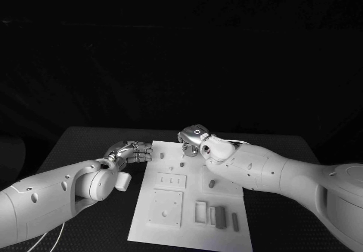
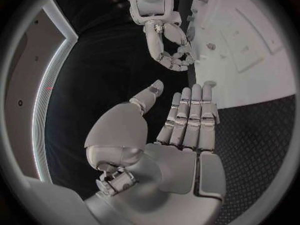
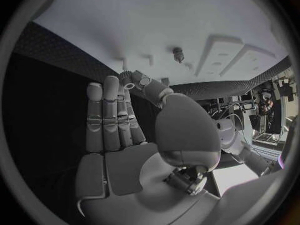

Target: Assemble the parts on the task board

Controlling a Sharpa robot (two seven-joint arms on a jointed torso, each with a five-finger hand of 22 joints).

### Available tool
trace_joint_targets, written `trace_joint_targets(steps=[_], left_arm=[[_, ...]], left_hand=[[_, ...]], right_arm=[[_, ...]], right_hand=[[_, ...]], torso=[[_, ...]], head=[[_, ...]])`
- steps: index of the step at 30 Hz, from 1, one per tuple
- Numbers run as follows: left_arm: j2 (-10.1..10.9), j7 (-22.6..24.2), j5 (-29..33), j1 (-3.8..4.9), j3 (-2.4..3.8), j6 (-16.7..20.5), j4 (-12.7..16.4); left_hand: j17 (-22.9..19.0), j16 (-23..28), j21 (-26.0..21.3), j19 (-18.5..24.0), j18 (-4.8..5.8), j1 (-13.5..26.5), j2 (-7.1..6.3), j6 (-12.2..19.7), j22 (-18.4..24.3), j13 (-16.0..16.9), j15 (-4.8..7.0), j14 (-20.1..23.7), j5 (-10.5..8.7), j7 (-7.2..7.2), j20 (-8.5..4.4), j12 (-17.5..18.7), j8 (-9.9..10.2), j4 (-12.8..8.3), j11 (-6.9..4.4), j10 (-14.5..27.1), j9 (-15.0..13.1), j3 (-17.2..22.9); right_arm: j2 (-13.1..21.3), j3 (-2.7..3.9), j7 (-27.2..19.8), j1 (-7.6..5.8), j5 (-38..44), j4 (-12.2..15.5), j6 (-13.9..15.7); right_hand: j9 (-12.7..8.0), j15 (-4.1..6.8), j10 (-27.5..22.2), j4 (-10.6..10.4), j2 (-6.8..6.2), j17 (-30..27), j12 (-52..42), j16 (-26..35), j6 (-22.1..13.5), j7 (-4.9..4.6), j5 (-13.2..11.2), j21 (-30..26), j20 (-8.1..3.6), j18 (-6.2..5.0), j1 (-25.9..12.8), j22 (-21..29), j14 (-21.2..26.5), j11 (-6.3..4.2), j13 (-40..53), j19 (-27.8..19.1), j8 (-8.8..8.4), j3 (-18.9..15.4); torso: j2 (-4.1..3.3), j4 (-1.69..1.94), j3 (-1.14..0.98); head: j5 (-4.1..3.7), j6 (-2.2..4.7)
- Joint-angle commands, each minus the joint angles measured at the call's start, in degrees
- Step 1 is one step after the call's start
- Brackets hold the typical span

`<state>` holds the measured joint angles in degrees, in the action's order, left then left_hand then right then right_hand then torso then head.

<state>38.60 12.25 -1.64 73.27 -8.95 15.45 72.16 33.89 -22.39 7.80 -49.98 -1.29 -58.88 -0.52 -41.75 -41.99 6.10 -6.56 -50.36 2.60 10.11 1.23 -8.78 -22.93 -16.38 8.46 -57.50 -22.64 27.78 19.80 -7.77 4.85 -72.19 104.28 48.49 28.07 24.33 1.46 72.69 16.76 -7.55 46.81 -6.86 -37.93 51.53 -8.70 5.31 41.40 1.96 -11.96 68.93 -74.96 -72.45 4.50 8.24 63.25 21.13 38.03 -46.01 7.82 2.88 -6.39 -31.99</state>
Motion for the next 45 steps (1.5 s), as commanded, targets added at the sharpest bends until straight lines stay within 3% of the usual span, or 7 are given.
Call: trace_joint_targets(steps=[1,31,35,37,41,45], left_arm=[[-0.23,0.37,-0.23,0.06,0.06,-0.81,-0.09],[-0.33,0.34,-0.23,0.06,0.06,-0.82,-0.24],[-0.44,0.31,-0.23,0.05,0.06,-0.85,-0.30],[-0.48,0.30,-0.23,0.05,0.06,-0.84,-0.37],[-0.43,0.29,-0.23,0.05,0.06,-0.82,-0.39],[-0.44,0.29,-0.23,0.05,0.06,-0.82,-0.43]], left_hand=[[0.10,0.23,-0.30,-0.35,0.14,-0.12,-0.10,-0.24,0.09,-0.08,-0.13,-0.45,0.22,0.31,-0.08,0.22,0.32,0.02,0.25,-0.20,0.08,-0.36],[0.21,0.40,-0.43,-0.43,0.21,-0.14,-0.10,-0.23,0.14,-0.12,-0.13,-0.45,0.22,0.33,-0.11,0.37,0.41,0.04,0.26,-0.24,0.10,-0.41],[0.22,0.43,-0.45,-0.44,0.23,-0.12,-0.10,-0.22,0.15,-0.13,-0.13,-0.44,0.22,0.35,-0.11,0.40,0.43,0.05,0.27,-0.23,0.11,-0.43],[0.23,0.46,-0.48,-0.44,0.24,-0.10,-0.12,-0.21,0.16,-0.14,-0.14,-0.43,0.22,0.37,-0.11,0.43,0.45,0.06,0.28,-0.22,0.12,-0.45],[0.25,0.50,-0.50,-0.45,0.25,-0.09,-0.12,-0.19,0.17,-0.15,-0.15,-0.41,0.22,0.39,-0.12,0.46,0.48,0.06,0.29,-0.21,0.13,-0.47],[0.26,0.52,-0.52,-0.45,0.26,-0.09,-0.12,-0.18,0.17,-0.16,-0.15,-0.41,0.22,0.40,-0.12,0.48,0.49,0.06,0.29,-0.22,0.13,-0.47]], right_arm=[[-0.09,0.00,-0.39,0.04,0.79,0.11,-1.46],[-0.44,-0.05,-0.60,0.45,0.07,-1.13,-2.29],[-0.62,-0.05,-1.00,0.45,-1.02,-1.35,-2.30],[-0.68,-0.05,-1.07,0.45,-1.53,-1.52,-2.58],[-0.57,-0.05,-1.13,0.45,-1.97,-1.64,-2.31],[-0.46,-0.06,-1.18,0.45,-2.28,-1.57,-2.11]], right_hand=[[0.07,0.36,0.34,-0.04,-0.07,0.08,-0.09,-0.40,0.56,-0.05,0.16,0.27,-0.27,-3.04,0.17,-1.37,-0.23,-0.05,0.27,-0.06,0.07,0.27],[0.19,0.37,0.28,-0.08,-0.06,0.28,0.11,-0.63,0.51,-0.07,0.17,0.71,-0.31,-3.04,-0.39,-1.32,-0.20,-0.04,0.45,-0.12,-0.07,0.29],[-0.06,-0.14,-1.31,-0.09,-0.38,0.33,1.19,-0.56,-0.90,-0.65,0.18,0.79,-0.23,-3.04,-0.67,-1.24,0.26,0.53,0.20,-0.60,-0.99,0.51],[-0.57,-0.87,-3.59,-0.18,-1.09,0.31,2.59,-0.44,-2.90,-1.50,0.18,0.73,-0.07,-3.04,-1.00,-1.17,0.64,1.34,-0.39,-0.97,-2.19,0.61],[-1.21,-1.88,-7.08,-0.33,-1.84,0.16,3.33,-0.05,-5.15,-1.62,0.18,0.38,0.35,-3.04,-1.52,-1.03,1.42,2.40,-1.58,-1.68,-3.42,0.94],[-1.39,-2.17,-8.81,-0.36,-2.24,0.06,3.28,0.18,-5.75,-1.63,0.17,0.12,0.61,-3.04,-1.67,-0.99,1.90,2.69,-2.35,-2.11,-3.64,1.16]], torso=[[-0.04,-0.05,0.01],[-0.18,-0.01,0.07],[-0.18,0.00,0.10],[-0.18,0.01,0.10],[-0.18,0.01,0.12],[-0.20,-0.02,0.12]], head=[[-0.03,-0.05],[-0.16,0.23],[-0.16,0.22],[-0.17,0.22],[-0.19,0.15],[-0.22,0.11]])
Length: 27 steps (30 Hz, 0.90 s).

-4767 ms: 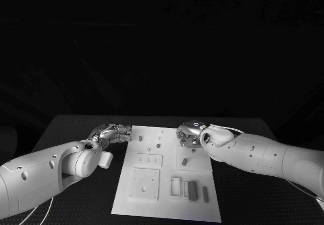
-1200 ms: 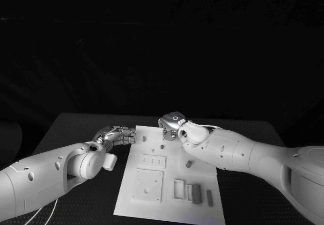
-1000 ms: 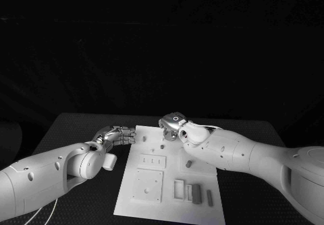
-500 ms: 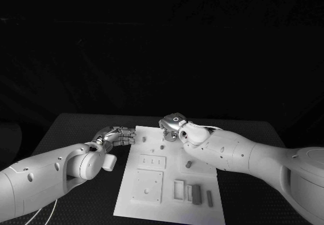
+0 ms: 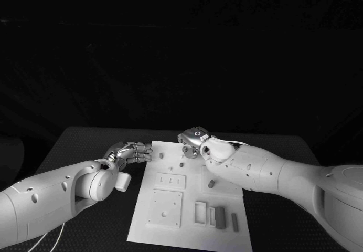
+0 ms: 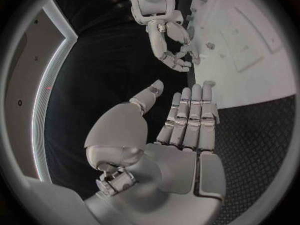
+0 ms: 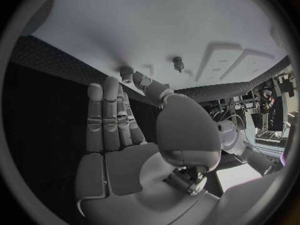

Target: Assemble the parts on the task board

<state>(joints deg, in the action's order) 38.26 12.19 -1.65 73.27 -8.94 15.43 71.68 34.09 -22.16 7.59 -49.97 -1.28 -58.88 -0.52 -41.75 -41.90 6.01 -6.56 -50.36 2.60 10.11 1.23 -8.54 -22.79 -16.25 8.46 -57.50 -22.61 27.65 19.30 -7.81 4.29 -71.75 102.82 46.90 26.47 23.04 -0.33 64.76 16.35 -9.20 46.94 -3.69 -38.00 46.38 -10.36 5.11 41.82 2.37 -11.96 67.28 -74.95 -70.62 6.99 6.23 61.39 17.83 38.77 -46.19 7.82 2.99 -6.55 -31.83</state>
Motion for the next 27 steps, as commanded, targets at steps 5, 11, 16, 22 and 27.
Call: trace_joint_targets(steps=[5,11,16,22,27], left_arm=[[-0.10,0.37,-0.22,0.06,0.06,-0.83,0.05],[0.04,0.35,-0.22,0.06,0.06,-0.79,0.08],[0.14,0.38,-0.22,0.06,0.06,-0.73,0.01],[0.66,0.65,-0.22,0.13,0.08,-0.18,0.36],[0.61,0.67,-0.22,0.15,0.13,-0.41,0.37]], left_hand=[[0.07,0.32,-0.32,-0.46,0.26,-0.11,-0.11,-0.18,0.09,-0.08,-0.15,-0.41,0.22,0.40,-0.13,0.26,0.38,-0.08,0.29,-0.22,0.10,-0.34],[0.09,0.35,-0.35,-0.48,0.26,-0.13,-0.09,-0.18,0.10,-0.08,-0.15,-0.41,0.22,0.41,-0.14,0.29,0.39,-0.08,0.29,-0.23,0.10,-0.34],[0.11,0.37,-0.37,-0.48,0.27,-0.14,-0.10,-0.19,0.11,-0.09,-0.14,-0.42,0.22,0.41,-0.14,0.31,0.40,-0.09,0.29,-0.24,0.10,-0.34],[0.25,0.49,-0.49,-0.57,0.27,-0.10,-0.25,-0.15,0.14,-0.09,-0.22,-0.52,0.22,1.07,-0.16,0.36,0.52,-0.07,0.84,-0.45,0.14,-0.44],[0.29,0.56,-0.55,-0.58,0.28,-0.12,-0.23,-0.30,0.16,-0.07,-0.24,-0.52,0.22,1.03,-0.14,0.34,0.47,-0.06,0.84,-0.61,0.11,-0.44]], right_arm=[[0.25,-0.01,-0.62,0.01,-0.98,0.24,-0.51],[0.54,-0.01,-0.66,0.01,-1.28,0.94,-0.55],[2.49,0.03,-1.20,-0.03,-3.60,3.23,1.80],[8.07,5.00,-3.83,-0.80,-12.34,10.41,0.28],[13.55,6.26,-3.01,-2.44,-14.89,15.74,-2.37]], right_hand=[[-0.15,-0.45,-1.33,0.05,-0.64,-0.10,0.01,0.29,-0.78,0.01,0.36,-0.39,0.29,-3.04,-0.02,-1.00,0.18,0.28,-0.65,-0.38,-0.37,0.53],[-0.16,-0.47,-1.36,0.03,-0.59,-0.10,-0.05,0.28,-0.78,-0.03,0.36,-0.39,0.31,-3.04,-0.02,-1.00,0.18,0.30,-0.71,-0.38,-0.35,0.56],[-0.13,-0.51,-1.19,-0.11,-0.49,-0.06,-0.24,0.16,-0.62,-0.10,0.34,-0.30,0.32,-3.04,-0.20,-1.04,0.02,0.35,-0.80,-0.23,-0.21,0.54],[0.06,-0.47,-0.20,-0.24,-0.22,0.14,-0.75,-0.33,0.26,-0.22,0.29,0.05,0.18,-3.04,-0.69,-1.14,-0.43,0.31,-0.87,0.23,0.43,0.39],[0.15,-0.23,0.72,-0.41,-0.42,0.41,-1.20,-0.82,0.70,-0.35,0.30,0.33,0.11,-3.04,-1.42,-1.22,-0.49,0.06,-0.66,0.34,0.74,-0.05]], torso=[[-0.02,0.01,0.02],[-0.04,-0.02,0.01],[-0.04,-0.03,-0.01],[-0.12,-0.23,-0.06],[-0.09,-0.55,-0.11]], head=[[-0.05,-0.02],[-0.11,-0.10],[-0.10,0.21],[-0.21,0.81],[-0.52,1.38]])
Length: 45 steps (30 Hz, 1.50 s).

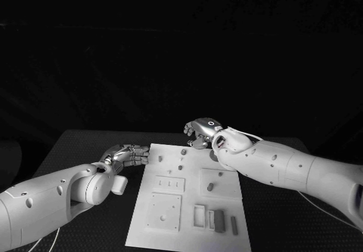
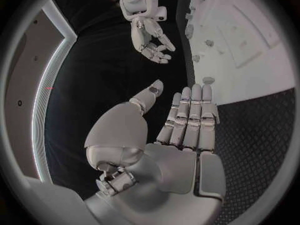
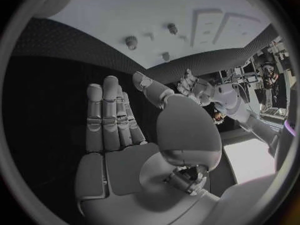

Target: Assemble the parts on the task board

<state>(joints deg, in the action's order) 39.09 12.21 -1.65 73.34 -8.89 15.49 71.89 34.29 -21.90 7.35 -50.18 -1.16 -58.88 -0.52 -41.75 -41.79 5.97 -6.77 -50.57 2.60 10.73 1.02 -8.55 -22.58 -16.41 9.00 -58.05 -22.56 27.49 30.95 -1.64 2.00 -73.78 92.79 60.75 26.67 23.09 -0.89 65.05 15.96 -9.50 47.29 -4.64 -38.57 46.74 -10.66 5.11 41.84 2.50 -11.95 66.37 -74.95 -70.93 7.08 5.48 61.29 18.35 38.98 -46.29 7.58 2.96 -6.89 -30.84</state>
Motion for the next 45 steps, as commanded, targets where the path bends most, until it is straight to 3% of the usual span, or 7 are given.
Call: trace_joint_targets(steps=[1,8,12,16,26,31,45], left_arm=[[-0.24,0.65,-0.22,0.08,0.07,-0.50,0.11],[-0.20,0.73,-0.22,0.05,0.07,-0.81,-0.19],[-0.23,0.68,-0.22,0.04,0.06,-0.94,-0.26],[-0.25,0.68,-0.22,0.03,0.06,-1.10,-0.21],[-0.31,0.63,-0.22,-0.03,0.06,-1.50,-0.31],[-0.59,0.61,-0.22,-0.10,0.06,-1.62,-0.49],[-0.39,0.17,-0.22,-0.22,0.05,-2.19,-0.81]], left_hand=[[0.10,0.31,-0.33,-0.38,0.16,-0.12,-0.22,-0.34,0.06,-0.02,-0.04,-0.31,0.22,0.39,0.08,0.33,0.24,0.10,0.28,-0.09,0.06,-0.28],[0.14,0.37,-0.37,-0.40,0.17,-0.07,-0.17,-0.42,0.07,-0.02,-0.06,-0.31,0.22,0.35,0.10,0.34,0.22,0.14,0.27,-0.18,0.05,-0.30],[0.15,0.39,-0.39,-0.40,0.17,-0.06,-0.14,-0.44,0.08,-0.02,-0.06,-0.31,0.22,0.33,0.10,0.35,0.22,0.15,0.26,-0.20,0.04,-0.31],[0.16,0.41,-0.41,-0.40,0.17,-0.05,-0.13,-0.46,0.08,-0.02,-0.06,-0.31,0.22,0.31,0.10,0.35,0.22,0.15,0.26,-0.22,0.04,-0.31],[0.19,0.45,-0.44,-0.41,0.17,-0.05,-0.10,-0.48,0.09,-0.03,-0.07,-0.31,0.22,0.30,0.10,0.38,0.23,0.15,0.25,-0.25,0.04,-0.32],[0.20,0.47,-0.46,-0.41,0.17,-0.04,-0.09,-0.47,0.09,-0.03,-0.07,-0.30,0.22,0.30,0.11,0.39,0.24,0.15,0.25,-0.26,0.05,-0.32],[0.27,0.60,-0.55,-0.44,0.15,-0.10,0.16,-0.42,0.11,-0.07,-0.08,-0.29,0.24,0.36,0.10,0.52,0.34,0.16,0.27,-0.23,0.08,-0.25]], right_arm=[[3.16,0.17,-0.41,-0.65,-5.43,2.97,-3.44],[10.33,0.48,1.97,-1.12,-8.59,7.81,-11.56],[12.00,0.46,2.28,-1.09,-8.26,7.23,-13.35],[13.24,0.39,2.69,-0.09,-5.74,7.47,-14.48],[10.50,0.13,1.86,2.67,-3.07,2.60,-13.28],[8.02,0.11,0.66,3.88,-5.41,-1.68,-13.49],[7.09,0.11,0.02,4.12,-7.17,-4.27,-12.90]], right_hand=[[0.32,0.84,2.71,-0.29,-0.61,0.16,-1.56,-0.40,1.10,0.00,0.29,0.41,0.02,-3.05,-1.03,-1.25,-0.06,-0.63,0.85,0.35,0.68,-0.57],[1.61,3.19,7.02,-3.17,-2.67,3.54,-7.95,-6.97,1.67,0.76,0.33,4.25,-0.57,-3.05,-2.68,-1.42,1.85,-3.01,11.10,-0.19,1.52,-1.73],[2.66,4.36,0.53,-3.72,-4.06,5.50,-21.35,-13.70,1.40,2.07,0.37,9.52,-1.82,-3.05,-2.56,-1.32,2.66,-3.95,35.35,-0.23,1.29,-2.51],[2.87,4.95,0.20,-4.51,-3.79,7.74,-29.15,-18.93,1.59,1.97,0.42,13.02,-2.36,-3.05,-2.77,-1.48,1.39,-4.82,46.05,0.65,0.97,-2.42],[2.99,4.61,-4.06,-6.51,-5.43,15.53,-49.85,-33.83,0.57,1.81,0.30,23.87,-3.63,-3.05,-3.53,-1.43,3.21,-4.68,66.90,-1.45,-0.97,-1.97],[2.70,4.73,-4.16,-6.61,-5.29,16.48,-52.95,-36.27,-0.57,1.95,0.27,26.17,-4.10,-3.05,-3.81,-1.38,3.27,-4.80,68.15,-1.51,-1.68,-1.90],[2.31,5.09,-4.48,-6.66,-3.73,16.54,-54.12,-37.26,-1.63,2.40,0.28,27.38,-4.45,-3.05,-4.19,-1.21,3.54,-5.21,67.90,-1.77,-2.16,-1.47]], torso=[[0.03,-0.50,-0.12],[0.23,-1.61,-0.52],[0.26,-2.08,-0.83],[0.20,-2.42,-1.07],[0.23,-2.14,-0.95],[0.28,-2.04,-0.86],[0.25,-1.83,-0.99]], head=[[-0.10,0.48],[0.05,1.17],[0.05,1.21],[0.08,1.29],[-0.78,0.80],[-0.90,0.57],[-0.82,0.19]])
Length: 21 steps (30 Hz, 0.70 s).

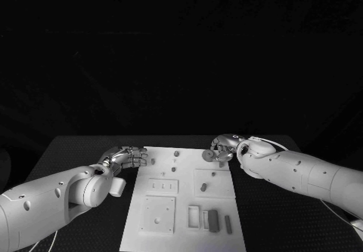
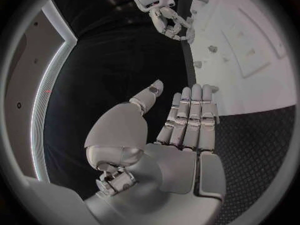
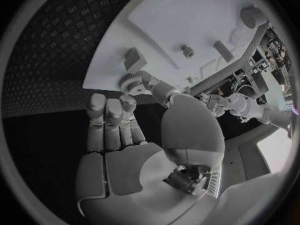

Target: Assemble the parts on the task board

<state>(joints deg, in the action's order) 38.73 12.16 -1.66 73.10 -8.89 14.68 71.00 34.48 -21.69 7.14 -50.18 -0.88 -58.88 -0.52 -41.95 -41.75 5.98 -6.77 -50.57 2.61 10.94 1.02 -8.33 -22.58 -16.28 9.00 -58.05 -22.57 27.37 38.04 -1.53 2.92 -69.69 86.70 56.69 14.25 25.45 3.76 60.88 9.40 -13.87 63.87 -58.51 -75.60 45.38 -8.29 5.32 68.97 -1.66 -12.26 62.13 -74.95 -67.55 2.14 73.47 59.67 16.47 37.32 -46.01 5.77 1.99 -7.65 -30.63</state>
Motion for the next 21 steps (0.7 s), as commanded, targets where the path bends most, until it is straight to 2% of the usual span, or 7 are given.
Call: trace_joint_targets(steps=[1,14,21], left_arm=[[-0.02,0.19,-0.21,0.03,0.06,-1.44,0.04],[-0.15,0.01,-0.22,0.03,0.06,-1.46,-0.07],[-0.13,-0.03,-0.22,0.03,0.06,-1.52,-0.13]], left_hand=[[0.09,0.40,-0.34,-0.45,-0.14,-0.12,0.18,-0.22,0.08,-0.09,-0.08,-0.29,0.24,0.16,0.10,0.32,0.34,0.02,0.27,-0.23,0.09,-0.10],[0.16,0.53,-0.44,-0.47,-0.14,-0.24,0.26,-0.17,0.09,-0.13,-0.09,-0.29,0.24,0.22,0.11,0.44,0.43,0.00,0.30,-0.21,0.12,0.00],[0.18,0.57,-0.47,-0.47,-0.13,-0.27,0.25,-0.17,0.10,-0.14,-0.09,-0.29,0.24,0.22,0.12,0.47,0.45,-0.02,0.31,-0.22,0.12,0.02]], right_arm=[[-0.02,-0.01,-1.02,0.03,-1.26,-0.23,-0.72],[-0.35,-0.01,-1.41,0.02,-1.55,0.06,-1.89],[-0.76,-0.01,-1.49,0.02,-1.56,0.04,-1.68]], right_hand=[[-0.04,0.48,-0.32,-0.08,0.79,-0.05,-0.28,-0.26,-0.22,0.06,0.07,0.29,-0.31,-2.74,0.07,-1.21,0.16,-0.30,-0.12,-0.18,-0.24,0.22],[0.26,0.76,-0.39,-0.45,2.74,-0.33,-0.84,-0.72,1.71,0.35,0.05,0.89,-0.47,-2.74,-0.93,-1.12,0.22,-0.59,-0.73,-0.41,0.94,0.20],[0.30,0.76,-0.27,-0.62,3.00,-0.41,-1.07,-0.91,2.30,0.31,0.05,1.10,-0.56,-2.74,-1.24,-1.10,0.12,-0.56,-0.94,-0.36,1.23,0.17]], torso=[[-0.02,-0.04,-0.04],[-0.02,-0.01,-0.07],[-0.02,-0.03,-0.06]], head=[[-0.06,-0.04],[0.09,-0.18],[0.15,-0.30]])
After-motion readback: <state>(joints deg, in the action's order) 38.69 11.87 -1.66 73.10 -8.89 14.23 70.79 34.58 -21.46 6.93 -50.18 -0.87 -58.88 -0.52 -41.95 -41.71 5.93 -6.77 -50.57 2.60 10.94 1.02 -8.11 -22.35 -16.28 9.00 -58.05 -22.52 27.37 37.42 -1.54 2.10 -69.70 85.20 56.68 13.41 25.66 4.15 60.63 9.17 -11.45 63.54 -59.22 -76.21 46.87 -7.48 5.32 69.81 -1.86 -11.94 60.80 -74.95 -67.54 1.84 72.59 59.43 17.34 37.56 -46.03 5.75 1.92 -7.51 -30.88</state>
